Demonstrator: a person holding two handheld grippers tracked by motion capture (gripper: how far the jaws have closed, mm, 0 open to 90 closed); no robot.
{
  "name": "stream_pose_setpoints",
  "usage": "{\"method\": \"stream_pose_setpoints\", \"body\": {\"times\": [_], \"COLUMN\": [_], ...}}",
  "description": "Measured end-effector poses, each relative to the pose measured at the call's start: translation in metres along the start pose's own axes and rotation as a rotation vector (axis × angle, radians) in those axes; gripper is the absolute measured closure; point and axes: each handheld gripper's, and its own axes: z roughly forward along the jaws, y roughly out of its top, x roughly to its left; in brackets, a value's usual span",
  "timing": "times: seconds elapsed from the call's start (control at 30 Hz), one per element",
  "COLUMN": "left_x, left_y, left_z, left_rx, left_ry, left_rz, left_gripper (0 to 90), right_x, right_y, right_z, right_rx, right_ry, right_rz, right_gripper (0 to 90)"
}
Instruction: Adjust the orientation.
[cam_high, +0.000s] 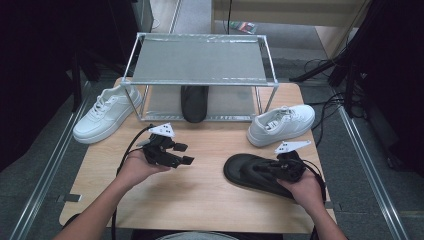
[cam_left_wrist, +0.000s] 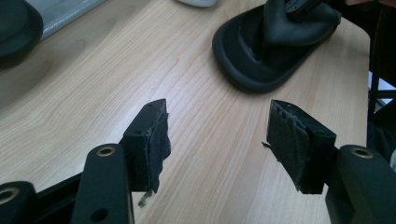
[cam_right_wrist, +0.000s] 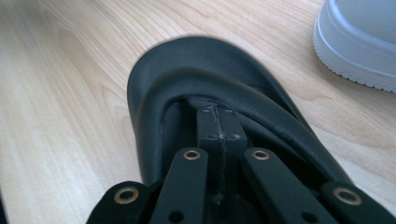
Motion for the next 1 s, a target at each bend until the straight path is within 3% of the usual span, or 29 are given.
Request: {"method": "stream_pose_setpoints", "body": {"times": [0.13,0.23,0.3,0.33,0.4,0.47,0.63,0.77,0.83,1.0], "left_x": [0.001,0.001,0.001,0.001,0.0,-0.001,0.002,0.002,0.001,0.0], "left_y": [-0.002,-0.003,-0.004,-0.003,-0.002,0.0,-0.001,0.002,0.003,0.005], "left_z": [0.0,-0.003,-0.005,-0.008,-0.009,-0.01,-0.005,-0.003,-0.002,0.0], "left_rx": [0.004,-0.004,-0.009,-0.042,-0.062,-0.077,-0.02,-0.019,-0.018,-0.018], "left_ry": [0.001,0.001,0.0,-0.038,-0.052,-0.052,-0.011,-0.008,-0.006,-0.006], "left_rz": [-0.003,-0.005,-0.006,-0.041,-0.051,-0.04,-0.021,-0.015,-0.012,0.001], "left_gripper": [39.2,39.1,39.1,39.1,39.0,38.5,38.2,38.2,38.2,38.1], "right_x": [-0.001,-0.001,0.0,0.0,0.0,0.002,0.007,0.011,0.015,0.019], "right_y": [0.004,0.005,0.006,0.006,0.007,0.006,0.003,0.001,-0.001,-0.004], "right_z": [0.006,0.005,0.002,-0.005,-0.007,-0.011,-0.015,-0.012,-0.011,-0.007], "right_rx": [0.025,0.014,-0.002,-0.048,-0.063,-0.079,-0.085,-0.071,-0.062,-0.021], "right_ry": [-0.001,0.002,0.0,0.014,0.015,0.023,0.04,0.051,0.068,0.04], "right_rz": [-0.013,-0.01,-0.011,-0.019,-0.021,-0.03,-0.039,-0.034,-0.036,-0.052], "right_gripper": [90.0,90.0,90.0,89.8,89.0,86.8,83.6,77.2,69.4,66.8]}}
